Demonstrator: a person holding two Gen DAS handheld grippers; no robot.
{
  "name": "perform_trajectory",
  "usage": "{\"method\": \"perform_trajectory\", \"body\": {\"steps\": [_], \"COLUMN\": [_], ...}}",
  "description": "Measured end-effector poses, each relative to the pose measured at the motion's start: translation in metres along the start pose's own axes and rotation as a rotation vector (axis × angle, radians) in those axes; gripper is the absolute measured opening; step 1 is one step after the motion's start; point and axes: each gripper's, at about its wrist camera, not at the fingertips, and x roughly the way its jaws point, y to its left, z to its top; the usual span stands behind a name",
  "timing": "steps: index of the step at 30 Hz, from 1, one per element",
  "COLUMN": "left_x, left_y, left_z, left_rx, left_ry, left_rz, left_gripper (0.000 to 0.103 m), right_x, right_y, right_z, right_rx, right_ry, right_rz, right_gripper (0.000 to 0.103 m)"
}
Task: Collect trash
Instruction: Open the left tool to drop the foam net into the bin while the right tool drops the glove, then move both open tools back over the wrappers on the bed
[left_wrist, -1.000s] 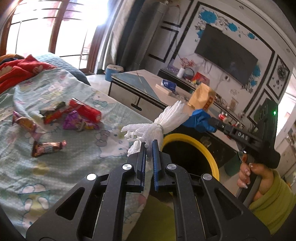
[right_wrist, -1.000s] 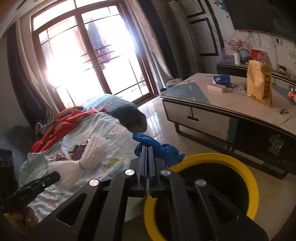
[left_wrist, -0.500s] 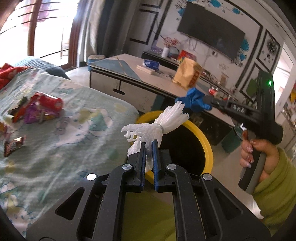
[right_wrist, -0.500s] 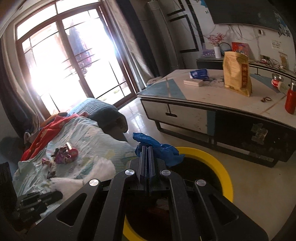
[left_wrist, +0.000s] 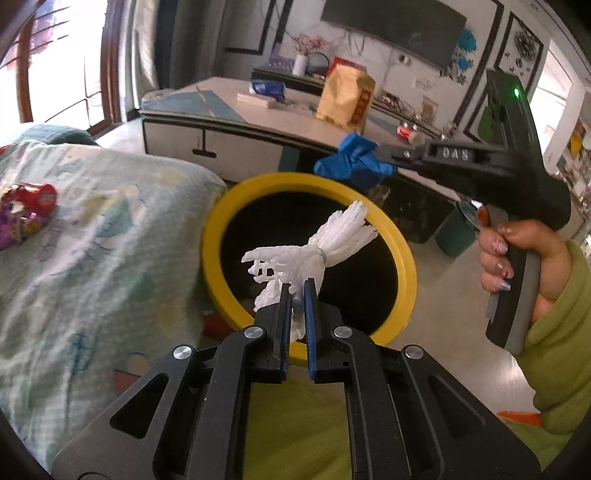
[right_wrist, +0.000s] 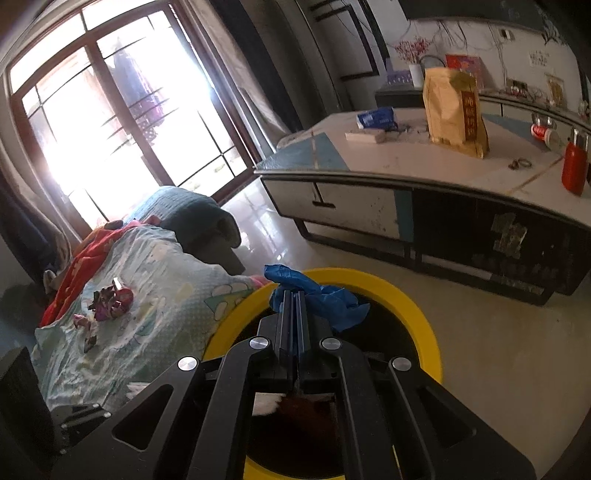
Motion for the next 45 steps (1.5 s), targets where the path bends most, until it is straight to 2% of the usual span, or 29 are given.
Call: {"method": "perform_trajectory", "body": {"steps": [9, 17, 18, 19, 20, 21, 22, 23, 25, 26, 28, 29, 34, 45], "left_x": [0.03, 0.042, 0.041, 0.04, 0.038, 0.036, 0.032, 0.028, 0.018, 0.013, 0.001, -0.004, -0.029, -0.077], "left_y": [-0.009, -0.013, -0.012, -0.011, -0.01, -0.008, -0.006, -0.005, 0.0, 0.002, 0.007, 0.01, 0.023, 0.05], "left_z": [0.004, 0.007, 0.007, 0.008, 0.009, 0.01, 0.011, 0.012, 0.013, 0.014, 0.015, 0.017, 0.02, 0.025], "left_rx": [0.026, 0.008, 0.004, -0.002, -0.01, -0.019, -0.029, -0.036, -0.059, -0.071, -0.093, -0.101, -0.142, -0.203], "left_ry": [0.076, 0.078, 0.075, 0.07, 0.063, 0.054, 0.041, 0.028, -0.006, -0.023, -0.061, -0.078, -0.151, -0.277], "left_rz": [-0.025, -0.043, -0.042, -0.039, -0.039, -0.037, -0.035, -0.029, -0.017, -0.016, -0.002, 0.012, 0.067, 0.171], "left_gripper": [0.004, 0.007, 0.016, 0.031, 0.037, 0.044, 0.047, 0.05, 0.073, 0.077, 0.09, 0.092, 0.092, 0.092], "right_x": [0.015, 0.022, 0.022, 0.021, 0.02, 0.019, 0.018, 0.017, 0.014, 0.012, 0.008, 0.006, -0.005, -0.017], "right_y": [-0.008, -0.012, -0.011, -0.011, -0.011, -0.011, -0.01, -0.009, -0.006, -0.003, 0.005, 0.009, 0.03, 0.073], "right_z": [-0.005, -0.008, -0.008, -0.008, -0.007, -0.007, -0.006, -0.006, -0.006, -0.005, -0.005, -0.005, -0.005, -0.011], "right_rx": [0.011, 0.02, 0.018, 0.017, 0.016, 0.015, 0.011, 0.007, -0.005, -0.014, -0.041, -0.055, -0.118, -0.199], "right_ry": [0.059, 0.082, 0.082, 0.078, 0.072, 0.066, 0.059, 0.055, 0.045, 0.036, 0.016, 0.003, -0.044, -0.079], "right_rz": [0.01, 0.003, 0.001, -0.001, -0.005, -0.008, -0.011, -0.017, -0.024, -0.028, -0.041, -0.047, -0.048, -0.001], "right_gripper": [0.002, 0.003, 0.007, 0.016, 0.021, 0.031, 0.036, 0.037, 0.043, 0.045, 0.055, 0.058, 0.071, 0.073]}}
